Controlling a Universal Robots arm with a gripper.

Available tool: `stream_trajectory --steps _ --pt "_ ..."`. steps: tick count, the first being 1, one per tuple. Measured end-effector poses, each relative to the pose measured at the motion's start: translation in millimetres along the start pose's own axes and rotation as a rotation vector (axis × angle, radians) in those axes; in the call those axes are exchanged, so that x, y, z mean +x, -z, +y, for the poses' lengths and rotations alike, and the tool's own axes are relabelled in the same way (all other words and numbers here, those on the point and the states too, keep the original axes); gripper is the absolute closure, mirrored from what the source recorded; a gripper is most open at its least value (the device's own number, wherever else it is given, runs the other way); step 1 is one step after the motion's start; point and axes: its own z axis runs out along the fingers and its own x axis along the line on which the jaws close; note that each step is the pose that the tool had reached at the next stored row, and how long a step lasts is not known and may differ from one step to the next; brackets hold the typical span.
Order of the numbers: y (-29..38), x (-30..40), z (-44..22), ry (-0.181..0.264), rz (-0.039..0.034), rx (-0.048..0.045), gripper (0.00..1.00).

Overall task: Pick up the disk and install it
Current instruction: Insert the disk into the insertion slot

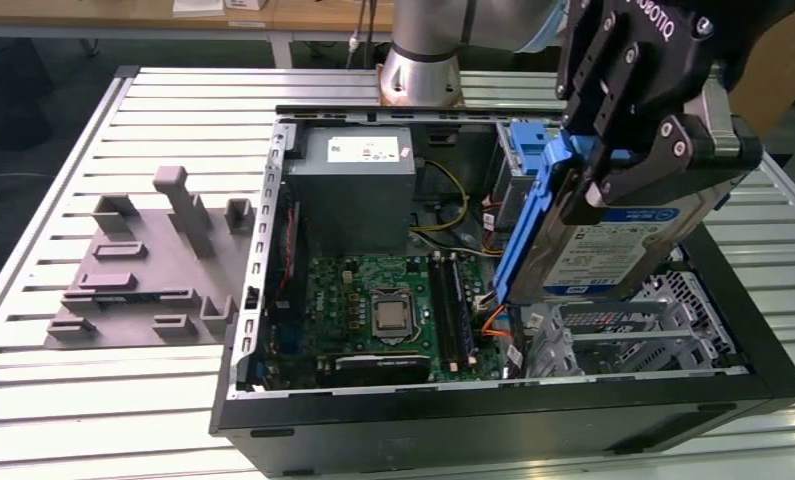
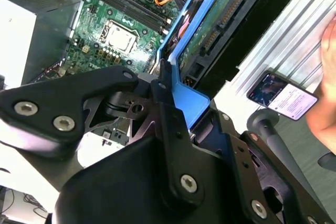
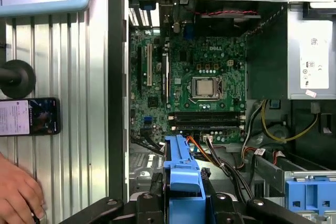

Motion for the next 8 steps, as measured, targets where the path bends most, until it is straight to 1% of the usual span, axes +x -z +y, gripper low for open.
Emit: stream_trajectory --steps 4,6,8 --pt "-0.1 1.0 -0.4 0.000 0.0009 -0.0001 0.64" --pt "-1.1 4.0 -2.4 0.000 0.0007 -0.0002 0.64" --pt "-2.1 6.3 -5.7 0.000 0.0009 -0.0005 0.64"
